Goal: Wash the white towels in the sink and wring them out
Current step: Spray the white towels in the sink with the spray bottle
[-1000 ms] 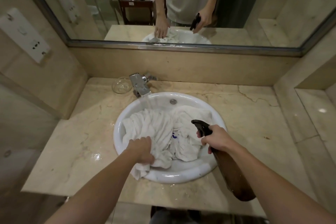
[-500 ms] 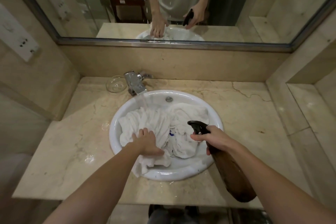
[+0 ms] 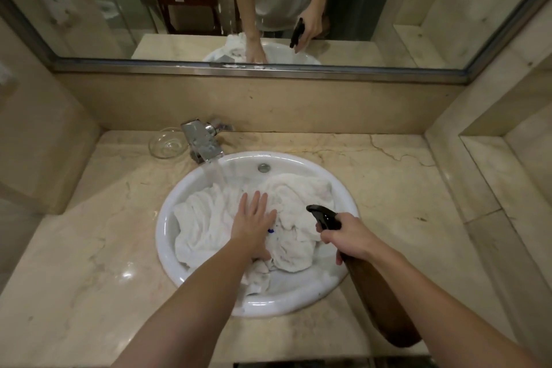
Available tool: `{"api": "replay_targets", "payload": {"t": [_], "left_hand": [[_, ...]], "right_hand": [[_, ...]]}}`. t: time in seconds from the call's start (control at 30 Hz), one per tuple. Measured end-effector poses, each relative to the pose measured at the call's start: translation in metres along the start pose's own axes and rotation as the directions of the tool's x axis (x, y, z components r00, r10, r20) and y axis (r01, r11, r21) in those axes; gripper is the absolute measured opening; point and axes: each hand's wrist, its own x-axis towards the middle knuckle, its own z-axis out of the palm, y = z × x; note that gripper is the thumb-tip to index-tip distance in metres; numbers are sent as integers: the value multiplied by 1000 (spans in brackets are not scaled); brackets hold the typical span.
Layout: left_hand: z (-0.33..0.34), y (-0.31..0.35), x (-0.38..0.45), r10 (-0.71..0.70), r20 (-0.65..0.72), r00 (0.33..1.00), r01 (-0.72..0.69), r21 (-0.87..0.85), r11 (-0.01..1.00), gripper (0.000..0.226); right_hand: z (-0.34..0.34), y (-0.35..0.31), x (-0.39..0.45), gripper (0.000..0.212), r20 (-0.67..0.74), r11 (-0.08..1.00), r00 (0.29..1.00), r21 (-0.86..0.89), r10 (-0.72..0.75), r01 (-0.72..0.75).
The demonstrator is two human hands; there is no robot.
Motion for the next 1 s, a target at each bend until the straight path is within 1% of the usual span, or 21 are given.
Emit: {"api": "replay_targets", "payload": {"t": [0.03, 0.1, 0.13, 0.17, 0.23, 0.37, 0.43, 0.5, 0.57, 0.6, 0.67, 0.7, 0.73, 0.8, 0.87, 0.9, 0.93, 1.0], "left_hand": [[2, 3, 8, 17, -14, 1000, -16, 57, 998, 120], [3, 11, 20, 40, -11, 999, -39, 115, 993, 127], [3, 16, 24, 46, -12, 999, -44, 121, 992, 127], [3, 21, 25, 50, -28, 998, -46, 120, 992, 123], [-1, 28, 30, 63, -66, 996, -57, 84, 995, 101], [-22, 24, 37, 63, -17, 998, -64, -68, 996, 46], [-33, 18, 35, 59, -3, 998, -58, -162, 985, 31], [-42, 14, 30, 34, -29, 999, -41, -301, 953, 20], [-49, 6, 23, -38, -74, 997, -3, -485, 874, 12], [-53, 1, 22, -95, -110, 989, 14, -577, 817, 10], [-64, -11, 17, -217, -183, 959, 10, -744, 668, 12], [-70, -18, 15, -267, -231, 936, -26, -800, 599, 18], [-75, -24, 14, -298, -287, 910, -82, -832, 549, 22], [-86, -33, 8, -322, -377, 869, -193, -855, 482, 26], [-93, -38, 0, -348, -424, 836, -264, -867, 422, 29], [-95, -39, -4, -353, -434, 829, -289, -872, 395, 30], [-93, -39, -6, -348, -438, 829, -304, -875, 378, 31], [-85, -43, -13, -338, -401, 851, -278, -891, 359, 31]], "right_hand": [[-1, 1, 5, 20, 5, 1000, 1000, 23, -1, 1], [-3, 0, 12, 21, 3, 997, 1000, 81, -19, 19], [-4, -4, 14, 21, -8, 993, 999, 111, -41, 41], [-5, -8, 15, 22, -26, 987, 997, 139, -76, 79], [-9, -19, 13, 29, -78, 964, 982, 192, -171, 183], [-16, -32, 4, 40, -165, 887, 929, 282, -330, 365], [-22, -40, -1, 45, -221, 838, 893, 314, -392, 446], [-29, -48, -4, 44, -261, 818, 873, 317, -412, 480], [-32, -49, -4, 37, -263, 862, 898, 282, -353, 421], [-31, -47, -4, 29, -245, 897, 918, 245, -310, 368], [-29, -41, -6, 13, -201, 951, 954, 171, -223, 258], [-30, -40, -8, 9, -186, 961, 961, 151, -203, 232], [-32, -42, -10, 9, -174, 961, 962, 145, -210, 236], [-39, -52, -17, 17, -132, 936, 950, 174, -285, 305], [-46, -62, -19, 41, -68, 891, 920, 227, -387, 392], [-47, -64, -18, 50, -51, 877, 910, 247, -412, 411], [-46, -63, -16, 50, -56, 877, 909, 244, -413, 414], [-39, -63, -14, 26, -89, 893, 915, 202, -393, 403]]}}
